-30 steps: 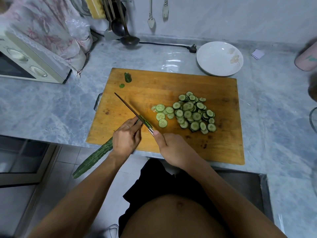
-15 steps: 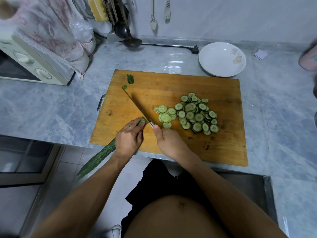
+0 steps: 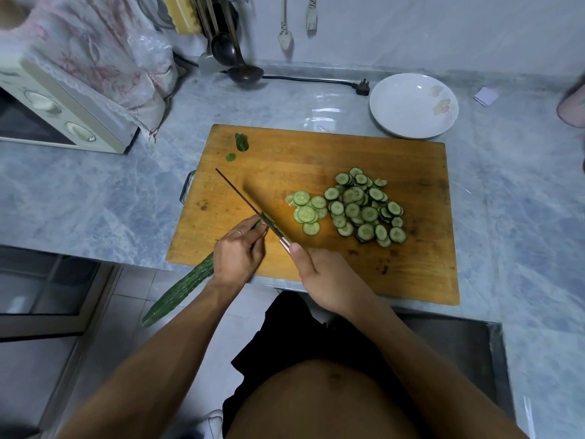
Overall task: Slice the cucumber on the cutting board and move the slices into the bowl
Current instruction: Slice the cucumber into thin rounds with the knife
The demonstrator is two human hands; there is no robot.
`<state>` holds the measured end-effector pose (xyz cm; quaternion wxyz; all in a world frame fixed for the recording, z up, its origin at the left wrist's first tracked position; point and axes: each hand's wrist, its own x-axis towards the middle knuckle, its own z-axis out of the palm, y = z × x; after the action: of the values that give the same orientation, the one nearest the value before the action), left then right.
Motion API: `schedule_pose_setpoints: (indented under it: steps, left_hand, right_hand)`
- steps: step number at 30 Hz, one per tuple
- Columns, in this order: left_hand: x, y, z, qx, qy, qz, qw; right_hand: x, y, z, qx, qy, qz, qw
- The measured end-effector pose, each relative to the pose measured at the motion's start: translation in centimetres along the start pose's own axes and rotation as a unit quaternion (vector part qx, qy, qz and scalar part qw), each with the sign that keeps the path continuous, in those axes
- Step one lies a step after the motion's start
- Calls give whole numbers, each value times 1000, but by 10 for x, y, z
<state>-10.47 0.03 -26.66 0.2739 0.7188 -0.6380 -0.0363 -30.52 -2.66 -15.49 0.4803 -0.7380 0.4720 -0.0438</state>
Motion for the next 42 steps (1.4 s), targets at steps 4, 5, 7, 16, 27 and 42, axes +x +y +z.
schedule_pose_setpoints:
  steps: [4,5,7,16,27,42]
  left_hand:
    - [0,-1,0,-8,2,-6,1000]
    - [0,-1,0,-10,4,-7,1000]
    - [0,0,1,-13,5,-12,1000]
    - [0,-1,3,-11,5,-18,1000]
    - [1,2,5,11,7,-8,1000]
    - [2,7,-2,-15,47,0,999]
  right_hand:
    - [1,1,3,-18,3,-12,1000]
    - [0,0,2,-20,5,-14,1000]
    - [0,0,2,-22,8,-15,1000]
    - [2,0,-2,-34,-1,-14,999]
    - [28,-2,13,-24,-15,19,999]
    - [21,12,-16,47,-6,42,998]
